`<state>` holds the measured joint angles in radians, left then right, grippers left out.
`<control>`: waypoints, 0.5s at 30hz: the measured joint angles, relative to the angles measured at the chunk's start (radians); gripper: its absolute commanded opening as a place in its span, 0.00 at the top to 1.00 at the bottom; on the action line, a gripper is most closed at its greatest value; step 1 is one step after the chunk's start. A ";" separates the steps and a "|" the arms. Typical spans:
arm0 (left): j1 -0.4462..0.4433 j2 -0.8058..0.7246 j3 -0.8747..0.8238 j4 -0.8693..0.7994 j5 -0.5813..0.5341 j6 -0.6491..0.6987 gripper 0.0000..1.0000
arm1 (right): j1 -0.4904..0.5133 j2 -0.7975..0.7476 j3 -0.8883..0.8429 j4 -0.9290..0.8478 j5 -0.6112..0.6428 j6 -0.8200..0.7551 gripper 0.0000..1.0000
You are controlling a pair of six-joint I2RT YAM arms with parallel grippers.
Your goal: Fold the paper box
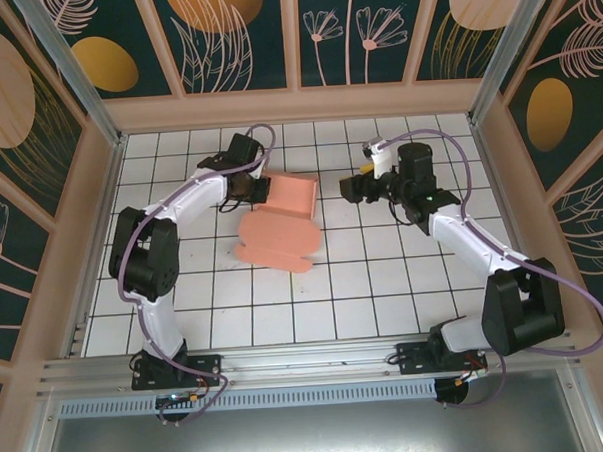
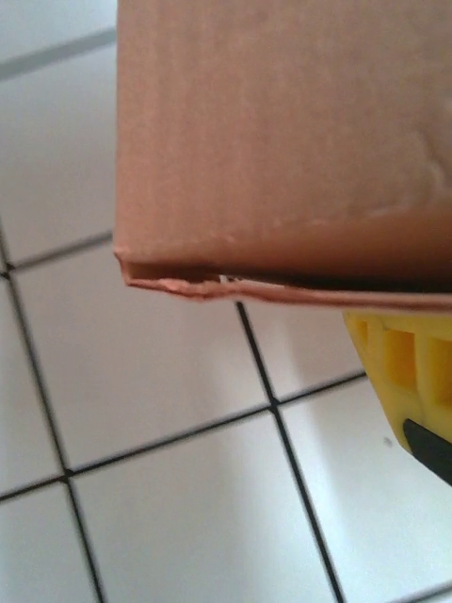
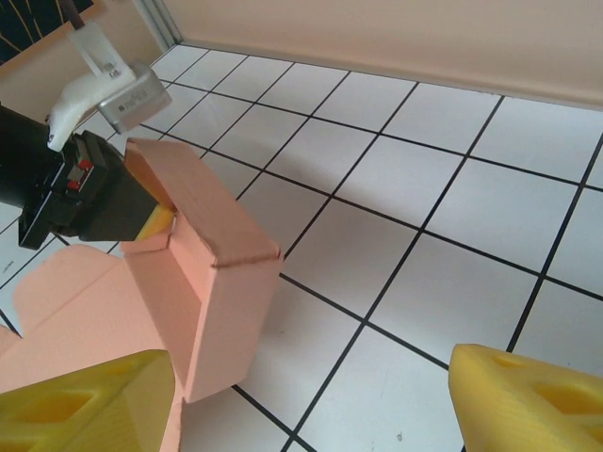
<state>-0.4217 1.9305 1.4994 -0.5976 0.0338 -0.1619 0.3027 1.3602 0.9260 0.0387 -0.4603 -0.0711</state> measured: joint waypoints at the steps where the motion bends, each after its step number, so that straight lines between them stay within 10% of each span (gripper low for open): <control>1: 0.000 0.010 0.013 -0.038 -0.018 0.013 1.00 | 0.000 0.000 -0.002 0.001 0.000 0.000 0.24; 11: 0.000 0.102 0.081 -0.375 -0.129 0.085 1.00 | 0.000 0.041 -0.006 0.011 0.000 -0.001 0.24; 15: 0.000 0.136 0.095 -0.435 -0.122 0.107 0.71 | 0.000 0.047 -0.006 0.012 0.000 -0.005 0.23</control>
<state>-0.4217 2.0663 1.5940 -1.0325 -0.0879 -0.0551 0.3027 1.4075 0.9199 0.0505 -0.4603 -0.0761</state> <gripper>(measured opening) 0.123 0.766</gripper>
